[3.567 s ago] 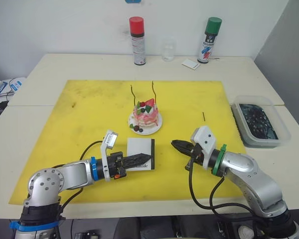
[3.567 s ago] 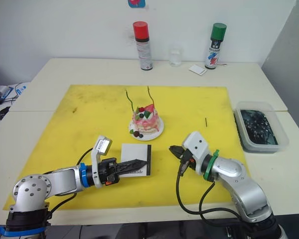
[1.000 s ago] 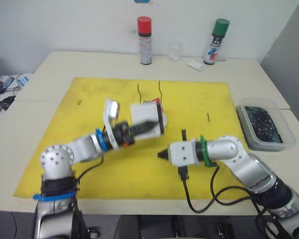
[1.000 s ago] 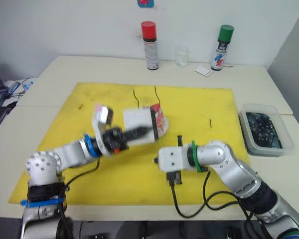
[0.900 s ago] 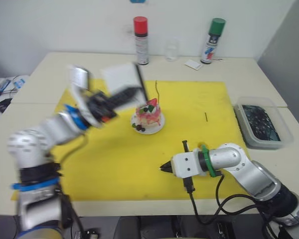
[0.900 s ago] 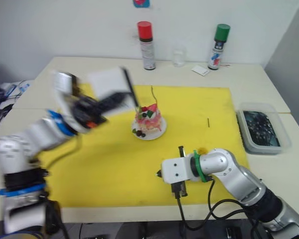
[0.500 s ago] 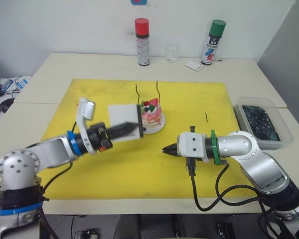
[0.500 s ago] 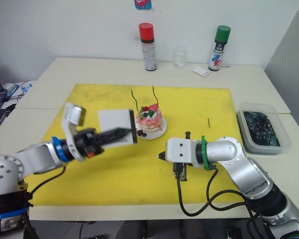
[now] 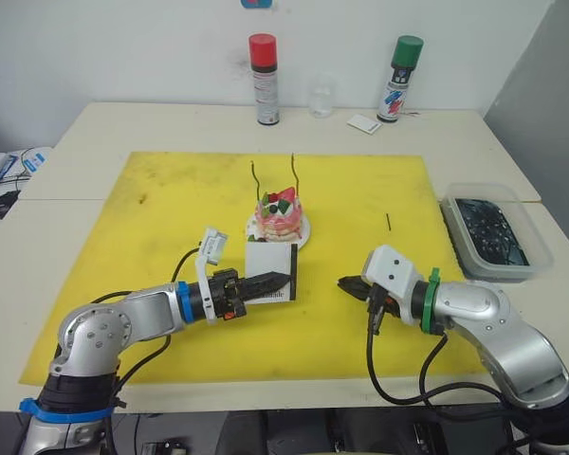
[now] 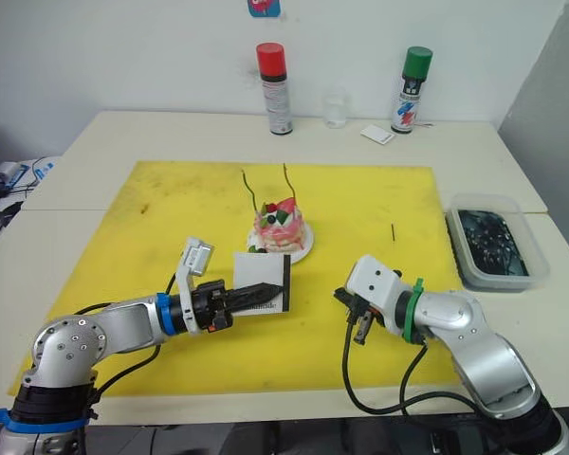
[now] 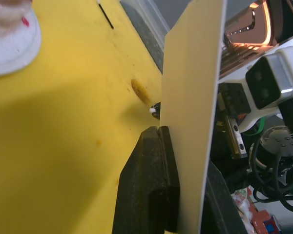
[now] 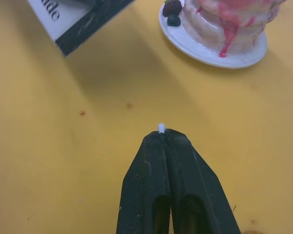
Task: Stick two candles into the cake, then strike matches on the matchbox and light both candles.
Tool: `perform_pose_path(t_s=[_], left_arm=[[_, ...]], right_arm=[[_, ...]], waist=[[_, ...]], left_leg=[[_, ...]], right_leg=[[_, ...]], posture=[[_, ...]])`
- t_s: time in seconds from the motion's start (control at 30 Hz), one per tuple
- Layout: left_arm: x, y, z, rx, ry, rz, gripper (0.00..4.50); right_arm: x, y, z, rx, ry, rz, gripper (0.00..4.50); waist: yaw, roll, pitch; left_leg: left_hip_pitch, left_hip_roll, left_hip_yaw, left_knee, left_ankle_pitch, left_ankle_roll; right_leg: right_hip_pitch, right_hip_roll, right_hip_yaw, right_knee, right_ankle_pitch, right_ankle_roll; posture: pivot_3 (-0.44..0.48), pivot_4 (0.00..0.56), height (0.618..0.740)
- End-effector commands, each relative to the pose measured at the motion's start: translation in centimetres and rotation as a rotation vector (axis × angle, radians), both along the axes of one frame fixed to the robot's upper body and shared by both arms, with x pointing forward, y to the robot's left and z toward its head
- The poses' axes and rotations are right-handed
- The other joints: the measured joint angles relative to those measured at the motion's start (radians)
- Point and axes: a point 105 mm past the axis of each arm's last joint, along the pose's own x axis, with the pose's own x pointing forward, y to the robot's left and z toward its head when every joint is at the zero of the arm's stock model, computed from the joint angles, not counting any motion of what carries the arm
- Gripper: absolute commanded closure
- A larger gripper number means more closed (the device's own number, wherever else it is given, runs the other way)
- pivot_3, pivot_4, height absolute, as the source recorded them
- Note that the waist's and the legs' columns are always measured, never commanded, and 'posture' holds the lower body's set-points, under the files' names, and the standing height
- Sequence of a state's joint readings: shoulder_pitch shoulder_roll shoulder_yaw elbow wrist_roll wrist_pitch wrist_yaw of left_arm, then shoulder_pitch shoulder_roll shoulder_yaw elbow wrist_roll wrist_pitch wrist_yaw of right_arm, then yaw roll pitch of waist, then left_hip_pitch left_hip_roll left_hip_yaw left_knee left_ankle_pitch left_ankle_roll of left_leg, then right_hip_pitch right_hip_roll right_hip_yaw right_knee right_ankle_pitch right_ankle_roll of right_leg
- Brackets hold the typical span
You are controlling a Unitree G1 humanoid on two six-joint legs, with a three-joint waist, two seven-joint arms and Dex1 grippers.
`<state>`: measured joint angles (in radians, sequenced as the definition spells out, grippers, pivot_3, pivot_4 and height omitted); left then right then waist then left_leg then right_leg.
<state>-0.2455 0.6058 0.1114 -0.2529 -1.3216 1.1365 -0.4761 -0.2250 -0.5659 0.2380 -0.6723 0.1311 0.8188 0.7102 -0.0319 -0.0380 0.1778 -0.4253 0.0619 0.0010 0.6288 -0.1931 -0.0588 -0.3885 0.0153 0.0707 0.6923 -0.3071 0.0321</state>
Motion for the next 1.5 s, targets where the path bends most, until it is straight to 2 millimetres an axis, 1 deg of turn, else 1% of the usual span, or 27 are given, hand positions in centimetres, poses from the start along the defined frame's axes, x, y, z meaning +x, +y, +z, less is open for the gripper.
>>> perform_pose_path(t_s=[0.03,0.1,0.17,0.2,0.3,0.43,0.53,0.63,0.67,0.8,0.97,1.17,1.43,1.5], left_arm=[[-0.4,-0.4,0.4,-0.023,0.006,-0.04,4.5],[-0.4,-0.3,0.2,-0.024,0.02,-0.042,4.5],[-0.5,-0.3,0.1,-0.017,0.031,-0.05,4.5],[-0.5,-0.2,-0.1,-0.013,0.037,-0.049,4.5],[-0.4,0.1,-0.4,0.004,0.048,-0.036,4.5],[-0.2,0.3,-0.4,0.002,0.05,-0.024,4.5],[-0.1,0.5,-0.5,0.007,0.049,-0.012,4.5],[-0.1,0.7,-0.6,0.014,0.05,-0.005,4.5],[-0.1,0.8,-0.7,0.016,0.051,-0.003,4.5],[-0.2,0.9,-0.8,0.022,0.052,-0.002,4.5],[-0.1,0.9,-0.7,0.025,0.047,-0.004,4.5],[-0.2,0.9,-0.6,0.028,0.045,-0.006,4.5],[-0.1,1.0,-0.7,0.034,0.046,-0.003,4.5],[-0.1,1.0,-0.8,0.035,0.047,-0.003,4.5]], right_arm=[[0.3,0.8,0.5,0.08,-0.041,-0.042,4.49],[0.9,1.0,0.3,0.144,-0.044,-0.1,4.49],[1.7,0.9,-0.1,0.207,-0.053,-0.171,4.49],[1.9,0.8,-0.8,0.226,-0.037,-0.189,4.49],[2.4,0.6,-2.3,0.237,-0.037,-0.227,4.49],[2.7,0.2,-3.4,0.249,0.006,-0.269,4.49],[2.6,0.1,-4.0,0.246,0.026,-0.27,4.49],[2.4,0.1,-4.3,0.231,0.021,-0.254,3.85],[2.4,0.1,-4.4,0.226,0.018,-0.25,3.52],[2.3,0.1,-4.3,0.241,-0.003,-0.239,3.52],[2.6,-0.1,-3.8,0.294,-0.04,-0.251,3.52],[2.3,-0.4,-5.0,0.26,-0.015,-0.259,3.52],[2.6,0.1,-5.2,0.255,0.016,-0.287,3.52],[2.5,-0.1,-5.6,0.239,0.026,-0.296,3.87]], waist=[[0.0,0.0,0.0],[-0.001,0.0,0.0],[-0.001,0.0,0.0],[0.0,0.0,0.0],[-0.001,0.0,0.0],[0.0,0.0,0.0],[0.0,0.0,0.0],[0.0,0.0,0.0],[0.0,0.0,0.0],[0.0,0.0,0.0],[0.0,0.0,0.0],[0.0,0.0,0.0],[0.0,0.0,0.0],[0.0,0.0,0.0]], left_leg=[[0.0,0.0,0.0,0.0,0.0,0.0],[0.0,0.0,0.0,0.0,0.0,0.0],[0.0,0.0,0.0,0.0,0.0,0.0],[0.0,0.0,0.0,0.0,0.0,0.0],[0.0,0.0,0.001,0.0,0.0,0.0],[0.0,0.0,0.0,0.0,0.0,0.0],[0.0,0.001,0.0,0.0,0.0,0.0],[0.0,0.0,0.0,0.0,0.0,0.0],[0.0,0.0,0.0,0.0,0.0,0.0],[0.0,0.0,0.0,0.0,0.0,0.0],[0.0,0.0,0.0,0.0,0.0,0.0],[0.0,0.0,0.0,0.0,0.0,0.0],[0.0,0.0,0.0,0.0,0.0,0.0],[0.001,0.0,0.0,0.0,0.0,0.0]], right_leg=[[0.0,0.0,0.0,0.0,0.0,0.0],[0.0,0.0,0.0,0.001,0.0,0.0],[0.0,0.0,0.0,0.001,0.0,0.0],[0.0,0.0,0.0,0.0,0.0,0.0],[0.0,0.0,0.0,0.0,0.0,0.0],[0.0,0.0,0.0,0.0,0.0,0.0],[0.0,0.001,0.0,0.001,0.0,0.0],[0.0,0.0,0.0,0.001,0.0,0.0],[0.0,0.0,0.001,0.001,0.0,0.0],[0.0,0.0,0.0,0.001,-0.001,0.0],[0.0,0.0,0.0,0.001,-0.001,0.0],[0.0,0.0,0.0,0.001,-0.001,0.0],[0.0,0.0,0.0,0.001,-0.001,0.0],[0.0,0.0,0.0,0.001,-0.001,0.0]], posture=[[0.0,0.15,0.74],[0.0,0.15,0.74],[0.0,0.15,0.74],[0.0,0.15,0.74],[0.0,0.15,0.74],[0.0,0.15,0.74],[0.0,0.15,0.74],[0.0,0.15,0.74],[0.0,0.15,0.74],[0.0,0.15,0.74],[0.0,0.15,0.74],[0.0,0.15,0.74],[0.0,0.15,0.74],[0.0,0.15,0.74]])
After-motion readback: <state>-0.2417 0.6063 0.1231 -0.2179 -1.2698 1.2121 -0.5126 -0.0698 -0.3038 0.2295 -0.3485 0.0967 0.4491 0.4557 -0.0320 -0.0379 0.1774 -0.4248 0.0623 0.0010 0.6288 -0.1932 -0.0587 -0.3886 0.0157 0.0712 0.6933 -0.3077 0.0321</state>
